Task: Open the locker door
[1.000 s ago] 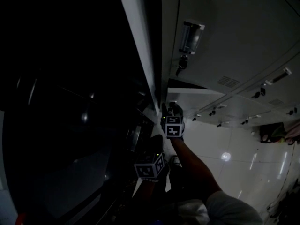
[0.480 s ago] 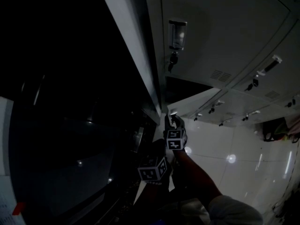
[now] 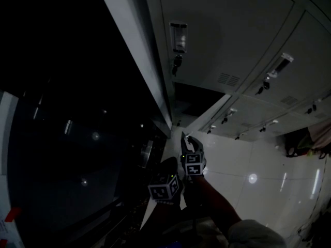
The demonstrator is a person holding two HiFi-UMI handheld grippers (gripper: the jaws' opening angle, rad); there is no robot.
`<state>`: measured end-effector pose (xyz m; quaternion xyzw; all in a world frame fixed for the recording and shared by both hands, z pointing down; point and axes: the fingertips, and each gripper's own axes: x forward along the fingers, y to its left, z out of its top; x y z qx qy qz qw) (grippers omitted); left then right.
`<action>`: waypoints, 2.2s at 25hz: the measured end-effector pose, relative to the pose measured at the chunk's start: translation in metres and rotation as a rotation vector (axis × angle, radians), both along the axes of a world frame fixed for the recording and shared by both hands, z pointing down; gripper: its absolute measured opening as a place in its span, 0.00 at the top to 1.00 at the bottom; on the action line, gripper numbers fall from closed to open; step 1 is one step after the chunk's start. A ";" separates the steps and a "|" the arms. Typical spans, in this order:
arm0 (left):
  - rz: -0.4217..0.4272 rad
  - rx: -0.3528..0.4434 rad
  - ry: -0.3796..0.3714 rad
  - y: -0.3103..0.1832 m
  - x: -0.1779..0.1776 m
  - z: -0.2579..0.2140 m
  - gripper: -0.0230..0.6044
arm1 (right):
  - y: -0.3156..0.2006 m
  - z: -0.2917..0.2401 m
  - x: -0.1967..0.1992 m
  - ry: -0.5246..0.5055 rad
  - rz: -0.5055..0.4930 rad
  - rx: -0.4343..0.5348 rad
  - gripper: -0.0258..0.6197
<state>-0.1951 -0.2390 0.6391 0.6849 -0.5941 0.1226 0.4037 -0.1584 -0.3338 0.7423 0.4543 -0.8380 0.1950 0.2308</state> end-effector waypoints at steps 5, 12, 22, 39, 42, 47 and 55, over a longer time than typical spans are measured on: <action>0.013 -0.022 -0.027 0.010 0.013 -0.002 0.97 | 0.019 -0.002 0.022 -0.006 -0.014 -0.022 0.71; 0.059 0.003 -0.014 0.019 0.045 0.002 0.97 | 0.044 -0.003 0.054 -0.004 -0.021 -0.031 0.81; 0.136 0.017 -0.016 0.028 0.087 -0.004 0.97 | 0.068 -0.001 0.108 -0.029 0.007 -0.097 0.87; 0.217 0.032 -0.001 0.021 0.140 -0.003 0.97 | 0.070 0.001 0.187 -0.013 0.123 -0.124 0.87; 0.229 0.035 0.001 0.019 0.145 -0.004 0.97 | 0.068 0.001 0.200 0.001 0.152 -0.116 0.87; 0.233 0.018 -0.007 0.017 0.146 -0.001 0.97 | 0.064 0.001 0.220 0.021 0.208 -0.118 0.87; 0.260 0.024 0.003 0.007 0.156 0.003 0.97 | 0.054 0.005 0.252 0.005 0.293 -0.146 0.95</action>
